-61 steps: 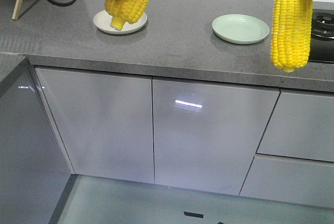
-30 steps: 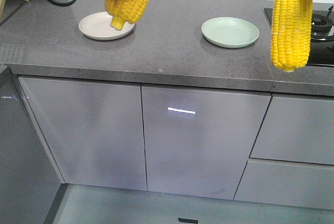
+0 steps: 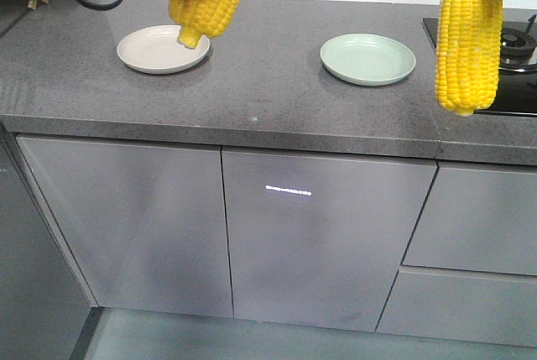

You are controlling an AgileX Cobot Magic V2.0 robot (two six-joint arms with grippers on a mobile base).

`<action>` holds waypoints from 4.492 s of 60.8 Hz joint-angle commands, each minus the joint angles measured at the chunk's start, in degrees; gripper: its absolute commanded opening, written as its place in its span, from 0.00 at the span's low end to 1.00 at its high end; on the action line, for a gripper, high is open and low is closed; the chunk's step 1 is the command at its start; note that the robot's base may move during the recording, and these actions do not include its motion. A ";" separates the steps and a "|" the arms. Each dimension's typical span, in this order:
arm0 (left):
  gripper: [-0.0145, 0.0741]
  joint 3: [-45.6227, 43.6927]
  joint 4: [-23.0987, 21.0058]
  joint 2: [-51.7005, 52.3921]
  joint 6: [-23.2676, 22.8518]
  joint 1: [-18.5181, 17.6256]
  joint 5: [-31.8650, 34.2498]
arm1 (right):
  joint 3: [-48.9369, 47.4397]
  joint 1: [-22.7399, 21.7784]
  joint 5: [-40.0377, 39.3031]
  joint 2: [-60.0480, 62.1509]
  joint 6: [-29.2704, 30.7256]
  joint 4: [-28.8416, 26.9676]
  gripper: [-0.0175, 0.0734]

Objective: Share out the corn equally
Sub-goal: 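Drive toward the counter with the empty cream and green plates, then drive up to the counter edge, centering between the two plates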

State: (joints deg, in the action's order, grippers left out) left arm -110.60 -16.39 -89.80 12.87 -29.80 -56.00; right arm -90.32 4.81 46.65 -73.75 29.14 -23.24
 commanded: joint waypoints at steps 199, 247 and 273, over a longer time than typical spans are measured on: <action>0.16 -1.81 -1.16 2.12 -0.52 -0.05 3.82 | -1.74 -0.15 -3.84 1.62 0.34 -1.07 0.19; 0.16 -1.81 -1.16 2.12 -0.52 -0.05 3.82 | -1.74 -0.15 -3.84 1.62 0.34 -1.07 0.19; 0.16 -1.81 -1.16 2.12 -0.52 -0.05 3.82 | -1.74 -0.15 -3.84 1.62 0.34 -1.07 0.19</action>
State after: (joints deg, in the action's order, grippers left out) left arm -110.60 -16.39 -89.80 12.87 -29.80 -56.00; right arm -90.32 4.81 46.65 -73.75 29.14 -23.24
